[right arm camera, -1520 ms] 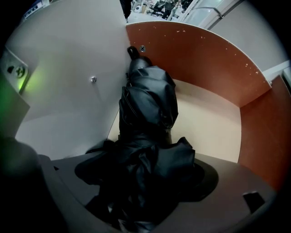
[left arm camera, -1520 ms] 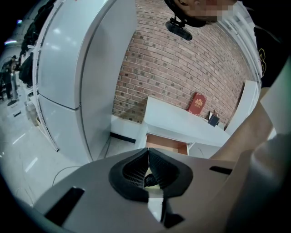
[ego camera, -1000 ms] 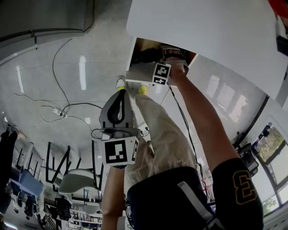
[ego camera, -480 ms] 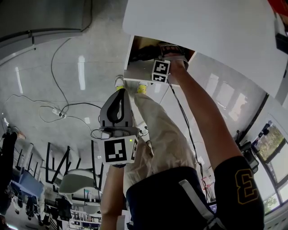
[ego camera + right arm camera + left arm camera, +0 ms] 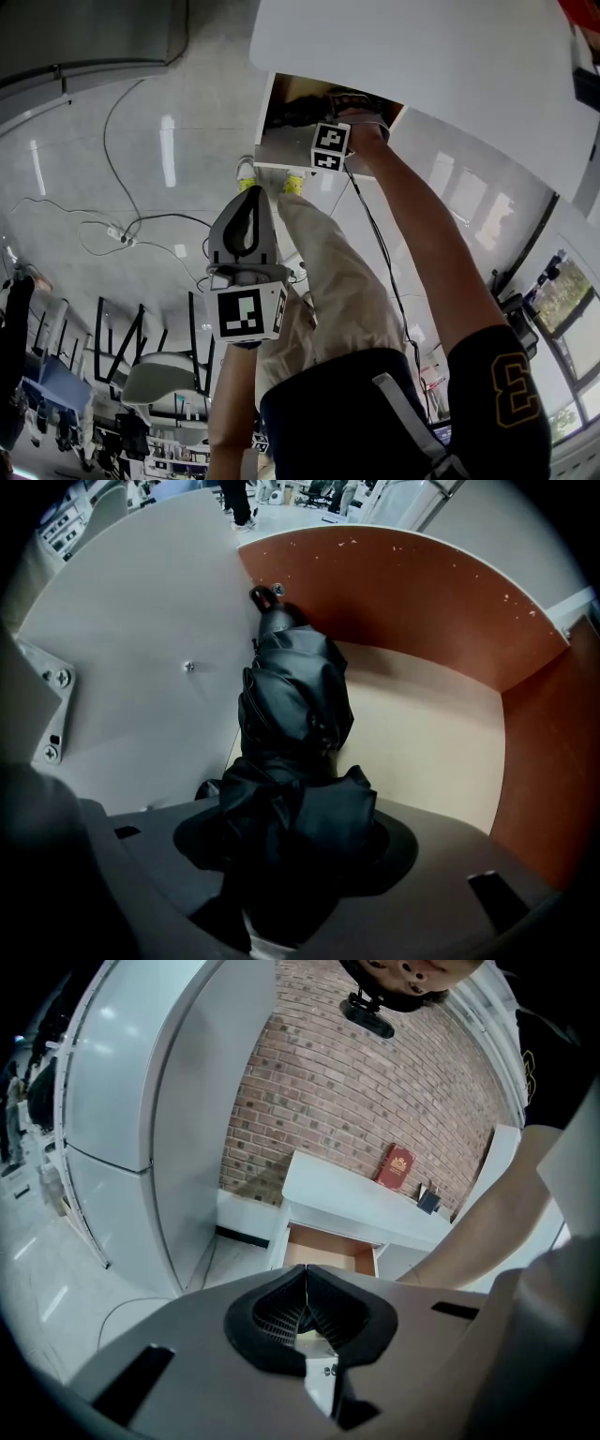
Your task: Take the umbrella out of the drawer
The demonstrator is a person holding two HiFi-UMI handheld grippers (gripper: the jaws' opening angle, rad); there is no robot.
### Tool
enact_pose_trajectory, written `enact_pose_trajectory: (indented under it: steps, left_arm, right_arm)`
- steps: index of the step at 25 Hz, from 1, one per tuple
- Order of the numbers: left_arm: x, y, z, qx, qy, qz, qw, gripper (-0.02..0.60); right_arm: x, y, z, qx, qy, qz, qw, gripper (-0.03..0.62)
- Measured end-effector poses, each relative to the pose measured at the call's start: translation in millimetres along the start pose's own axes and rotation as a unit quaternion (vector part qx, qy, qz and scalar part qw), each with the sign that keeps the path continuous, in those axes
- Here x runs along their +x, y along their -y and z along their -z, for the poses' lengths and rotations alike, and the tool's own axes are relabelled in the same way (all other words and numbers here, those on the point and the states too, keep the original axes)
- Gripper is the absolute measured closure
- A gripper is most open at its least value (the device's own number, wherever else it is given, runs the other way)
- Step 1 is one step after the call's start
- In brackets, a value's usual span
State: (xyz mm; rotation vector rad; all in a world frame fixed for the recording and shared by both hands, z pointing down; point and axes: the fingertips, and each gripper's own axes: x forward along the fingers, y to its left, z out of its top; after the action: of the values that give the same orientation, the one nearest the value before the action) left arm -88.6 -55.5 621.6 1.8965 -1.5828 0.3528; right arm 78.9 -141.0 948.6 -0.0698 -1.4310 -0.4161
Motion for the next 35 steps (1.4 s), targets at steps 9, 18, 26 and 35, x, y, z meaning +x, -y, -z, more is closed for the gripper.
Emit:
enact_pose_trajectory:
  steps: [9,18,26,35]
  left_arm:
    - [-10.7,-3.6,-2.7,0.03,-0.008,0.014,0.9994,0.563]
    - [-13.5,4.2,3.3,0.053,-0.023,0.028,0.9979,0.563]
    - [-16.0,18.7,-26.1,0.055,-0.009,0.034,0.9979,0.563]
    - [-18.9,20.7,-15.5,0.067,-0.019,0.046,0.9965,0.563]
  right_arm:
    - [-8.7,-9.5,-4.4,0.002,-0.004,-0.001,1.0,0.327]
    - [-22.5,-0.7,-3.0,-0.026,-0.012,0.011,1.0,0.327]
    - [-39.0,10.1,2.7,-0.028,-0.022,0.024,0.999,0.326]
    - [-62.3,19.2,-1.0,-0.029,-0.007,0.048,0.998,0.326]
